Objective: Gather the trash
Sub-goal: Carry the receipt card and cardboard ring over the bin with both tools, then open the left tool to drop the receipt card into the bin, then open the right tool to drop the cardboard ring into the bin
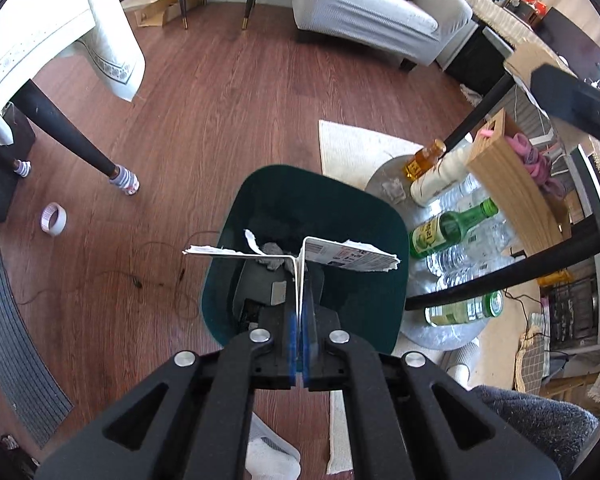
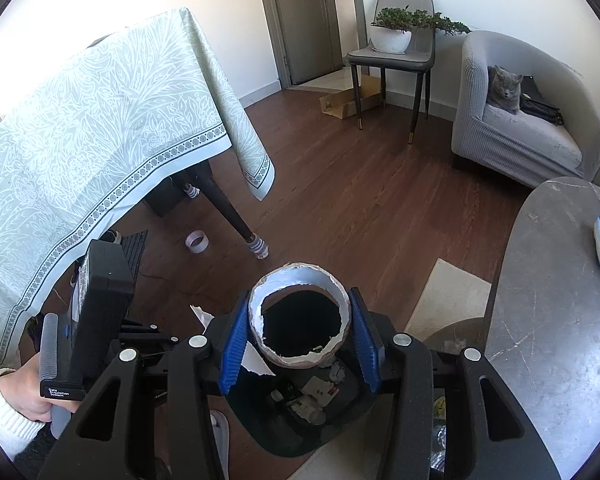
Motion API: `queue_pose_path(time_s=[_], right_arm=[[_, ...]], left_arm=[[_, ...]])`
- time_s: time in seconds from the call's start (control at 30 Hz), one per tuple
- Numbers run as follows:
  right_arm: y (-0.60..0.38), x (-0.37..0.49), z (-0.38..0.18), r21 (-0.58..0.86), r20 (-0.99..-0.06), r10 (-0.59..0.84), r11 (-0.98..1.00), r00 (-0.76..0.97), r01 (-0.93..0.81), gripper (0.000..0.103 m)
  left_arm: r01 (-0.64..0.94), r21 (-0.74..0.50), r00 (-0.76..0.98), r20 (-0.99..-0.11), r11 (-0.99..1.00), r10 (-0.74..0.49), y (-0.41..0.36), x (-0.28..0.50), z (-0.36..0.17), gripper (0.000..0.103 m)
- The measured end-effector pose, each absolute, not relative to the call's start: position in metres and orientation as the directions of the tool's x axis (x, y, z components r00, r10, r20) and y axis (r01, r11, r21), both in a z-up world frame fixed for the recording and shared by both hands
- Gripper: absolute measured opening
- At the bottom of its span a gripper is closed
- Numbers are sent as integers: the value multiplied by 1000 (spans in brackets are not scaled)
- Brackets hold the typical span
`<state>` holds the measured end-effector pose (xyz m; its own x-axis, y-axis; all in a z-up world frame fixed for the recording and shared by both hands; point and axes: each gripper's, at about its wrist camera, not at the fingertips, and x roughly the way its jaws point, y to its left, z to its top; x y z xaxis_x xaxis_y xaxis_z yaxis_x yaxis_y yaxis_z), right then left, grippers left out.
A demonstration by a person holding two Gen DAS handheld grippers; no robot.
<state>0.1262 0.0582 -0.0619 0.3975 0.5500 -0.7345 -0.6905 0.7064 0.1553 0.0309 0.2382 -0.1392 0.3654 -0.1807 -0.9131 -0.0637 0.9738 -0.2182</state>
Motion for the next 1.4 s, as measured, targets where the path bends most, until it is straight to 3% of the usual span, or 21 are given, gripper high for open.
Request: queue_pose_path(time_s=[0.07, 0.13, 0.17, 0.87, 1.13, 1.4], right_arm=[[61, 126, -64, 155, -739, 548, 705, 392, -692, 48], [63, 127, -66, 154, -743, 545, 704, 389, -694, 48], [64, 127, -67, 152, -745, 543, 704, 388, -694, 48], [95, 134, -120, 134, -828, 465, 709, 315, -693, 48], [107, 131, -160, 115, -889, 384, 715, 250, -690, 48], [121, 121, -192, 71, -937, 294, 687, 188, -723, 49]], left_arm=[[-66, -224, 365, -912, 972, -185, 238, 31, -140, 10], [-70, -224, 369, -911, 972, -184, 240, 30, -138, 32], [-72, -221, 377, -909, 973, -178, 241, 30, -137, 34], [-137, -222, 571, -814, 965, -106, 272, 21, -61, 33], [-146, -285, 634, -762, 947, -132, 276, 21, -34, 16], [-118, -286, 677, -724, 951, -134, 265, 19, -9, 16]])
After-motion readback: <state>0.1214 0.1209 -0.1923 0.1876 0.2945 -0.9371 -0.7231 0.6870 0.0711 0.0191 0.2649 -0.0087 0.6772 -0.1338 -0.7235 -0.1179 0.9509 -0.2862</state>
